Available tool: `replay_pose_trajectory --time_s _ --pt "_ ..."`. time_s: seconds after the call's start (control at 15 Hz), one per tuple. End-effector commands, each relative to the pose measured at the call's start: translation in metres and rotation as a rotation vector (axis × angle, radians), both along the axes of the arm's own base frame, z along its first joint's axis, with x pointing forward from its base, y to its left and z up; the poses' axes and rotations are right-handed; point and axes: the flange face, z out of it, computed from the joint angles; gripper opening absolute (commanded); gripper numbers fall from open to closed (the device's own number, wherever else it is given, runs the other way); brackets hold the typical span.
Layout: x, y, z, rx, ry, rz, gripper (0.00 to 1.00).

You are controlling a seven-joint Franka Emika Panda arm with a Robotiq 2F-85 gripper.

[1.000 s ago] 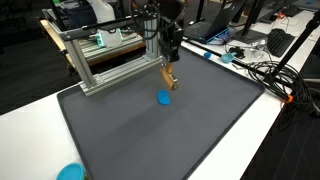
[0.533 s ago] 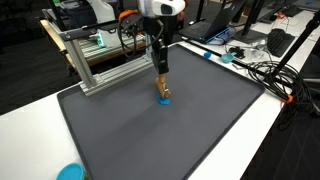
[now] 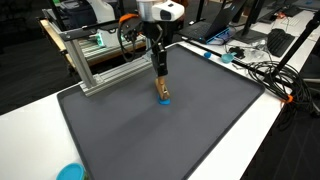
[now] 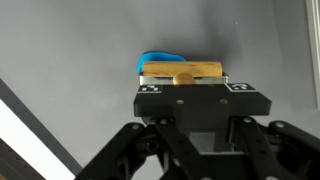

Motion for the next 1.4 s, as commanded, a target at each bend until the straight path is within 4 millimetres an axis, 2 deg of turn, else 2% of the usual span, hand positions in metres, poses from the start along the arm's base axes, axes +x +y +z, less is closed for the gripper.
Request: replay_pose_trajectory --time_s 0.0,0.33,0.6,1.07,1.33 --pt "0.017 -0.005 -0.007 -0.011 0.039 -0.015 0.22" --pt "0.041 -0.003 -0.029 0.019 0.096 -0.003 0.22" --pt "0.052 -0.003 -0.035 0.024 0.12 0.004 0.22" --pt "0.055 0.008 -0.046 0.045 0.138 0.042 0.22" --pt "0.053 0.018 -0.043 0.058 0.119 0.084 0.22"
